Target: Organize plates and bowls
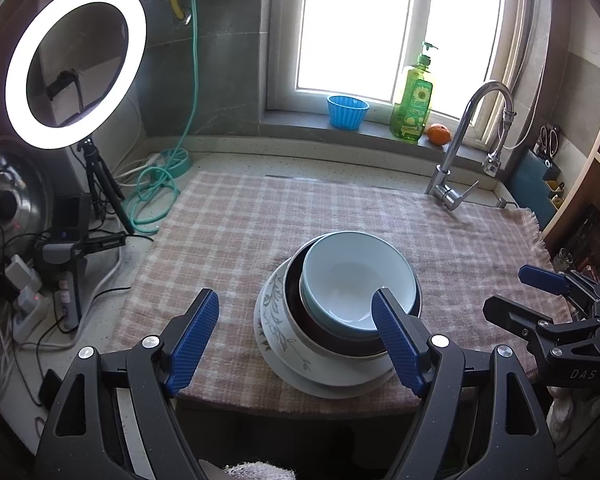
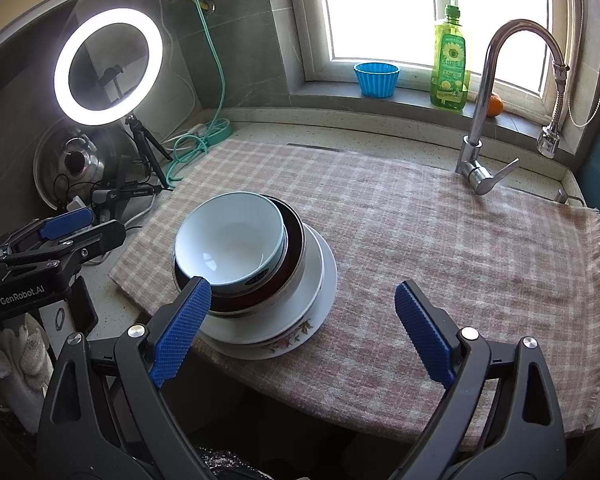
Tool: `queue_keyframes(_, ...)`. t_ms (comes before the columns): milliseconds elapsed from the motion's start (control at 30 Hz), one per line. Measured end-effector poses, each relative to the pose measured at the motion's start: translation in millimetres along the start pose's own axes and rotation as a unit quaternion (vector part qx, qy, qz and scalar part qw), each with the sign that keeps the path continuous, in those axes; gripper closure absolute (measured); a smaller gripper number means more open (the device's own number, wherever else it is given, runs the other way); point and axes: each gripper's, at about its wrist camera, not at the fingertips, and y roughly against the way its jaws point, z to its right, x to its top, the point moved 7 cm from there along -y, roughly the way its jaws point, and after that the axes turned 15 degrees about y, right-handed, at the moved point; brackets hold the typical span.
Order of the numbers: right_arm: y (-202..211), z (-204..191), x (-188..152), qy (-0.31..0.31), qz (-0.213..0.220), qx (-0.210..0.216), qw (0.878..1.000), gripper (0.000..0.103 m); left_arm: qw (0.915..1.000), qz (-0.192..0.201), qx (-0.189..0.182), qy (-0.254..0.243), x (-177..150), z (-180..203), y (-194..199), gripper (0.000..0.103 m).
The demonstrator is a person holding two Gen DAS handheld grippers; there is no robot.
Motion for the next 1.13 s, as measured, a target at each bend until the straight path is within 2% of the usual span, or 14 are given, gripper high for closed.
queue_keyframes(1133,-8.3,2.4,-2.4,0.003,-0.010,0.005,1.000,0.008,1.0000,0.002,-0.001,0.000,1.1,0.1,-3.8,0.024)
